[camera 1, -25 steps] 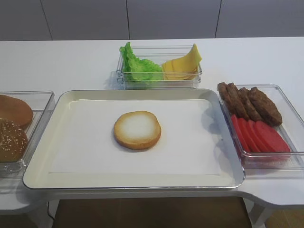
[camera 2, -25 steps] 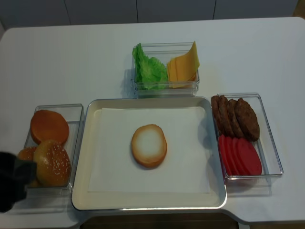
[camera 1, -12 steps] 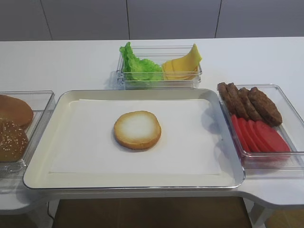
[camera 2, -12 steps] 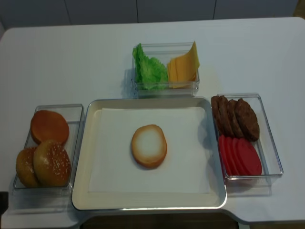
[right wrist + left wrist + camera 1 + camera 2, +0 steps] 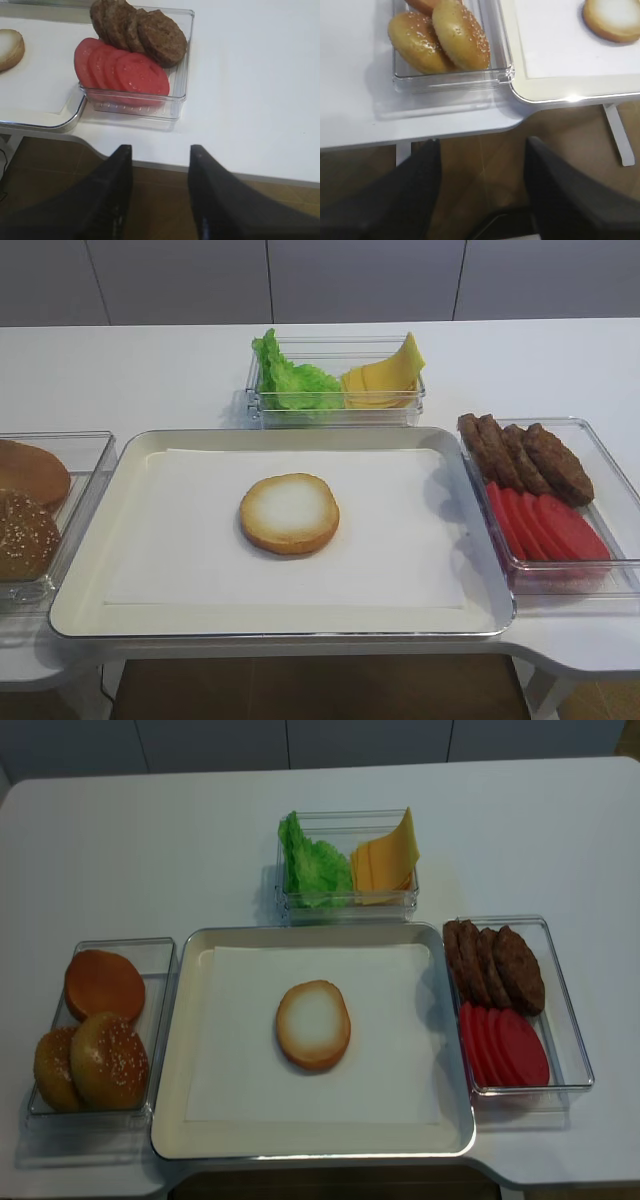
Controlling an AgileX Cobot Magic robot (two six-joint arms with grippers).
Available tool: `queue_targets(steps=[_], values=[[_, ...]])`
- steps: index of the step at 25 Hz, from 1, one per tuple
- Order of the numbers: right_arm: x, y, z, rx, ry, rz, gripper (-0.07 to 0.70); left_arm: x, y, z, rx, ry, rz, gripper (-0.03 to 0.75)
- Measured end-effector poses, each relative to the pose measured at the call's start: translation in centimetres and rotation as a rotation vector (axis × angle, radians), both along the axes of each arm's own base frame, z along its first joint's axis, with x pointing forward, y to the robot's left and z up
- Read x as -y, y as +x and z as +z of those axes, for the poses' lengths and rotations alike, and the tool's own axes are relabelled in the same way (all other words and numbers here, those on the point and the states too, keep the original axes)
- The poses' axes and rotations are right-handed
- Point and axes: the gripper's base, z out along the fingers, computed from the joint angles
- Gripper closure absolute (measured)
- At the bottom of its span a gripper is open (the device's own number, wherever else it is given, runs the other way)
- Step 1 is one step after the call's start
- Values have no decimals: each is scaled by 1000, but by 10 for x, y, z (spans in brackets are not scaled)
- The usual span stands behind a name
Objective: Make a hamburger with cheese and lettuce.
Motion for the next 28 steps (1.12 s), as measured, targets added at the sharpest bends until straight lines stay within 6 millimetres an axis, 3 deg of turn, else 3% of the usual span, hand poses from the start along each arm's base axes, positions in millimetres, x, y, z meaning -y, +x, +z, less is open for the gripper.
queue_targets(steps=[8, 14, 28], values=[[0, 0, 0, 0, 0, 0, 332, -7, -26, -13, 121, 16, -65, 319], [0, 0, 0, 0, 0, 0, 332, -7, -27, -30, 104, 52, -93, 319], [0, 0, 0, 0, 0, 0, 332, -2, -20, -41, 153, 75, -160, 319]])
